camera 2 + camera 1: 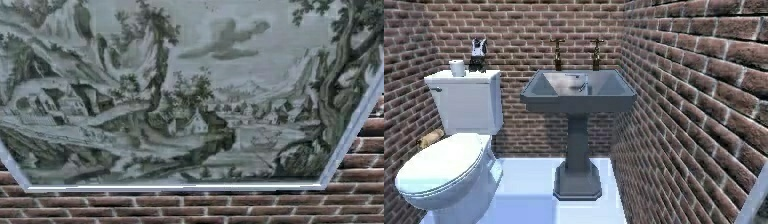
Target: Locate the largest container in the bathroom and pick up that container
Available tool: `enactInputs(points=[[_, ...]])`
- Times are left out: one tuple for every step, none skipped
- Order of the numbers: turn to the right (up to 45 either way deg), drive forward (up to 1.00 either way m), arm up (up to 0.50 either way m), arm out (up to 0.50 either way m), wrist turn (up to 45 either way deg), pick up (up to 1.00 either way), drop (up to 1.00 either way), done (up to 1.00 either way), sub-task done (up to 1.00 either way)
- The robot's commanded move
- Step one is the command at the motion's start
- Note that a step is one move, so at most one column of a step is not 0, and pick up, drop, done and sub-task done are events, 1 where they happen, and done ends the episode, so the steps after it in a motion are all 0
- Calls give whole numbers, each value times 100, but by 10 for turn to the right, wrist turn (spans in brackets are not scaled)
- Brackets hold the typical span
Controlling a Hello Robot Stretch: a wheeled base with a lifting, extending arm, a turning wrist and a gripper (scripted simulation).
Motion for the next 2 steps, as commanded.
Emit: enactInputs(points=[[-90, 0, 0, 0, 0, 0, 0, 0, 0], [0, 20, 0, 0, 0, 0, 0, 0, 0]])
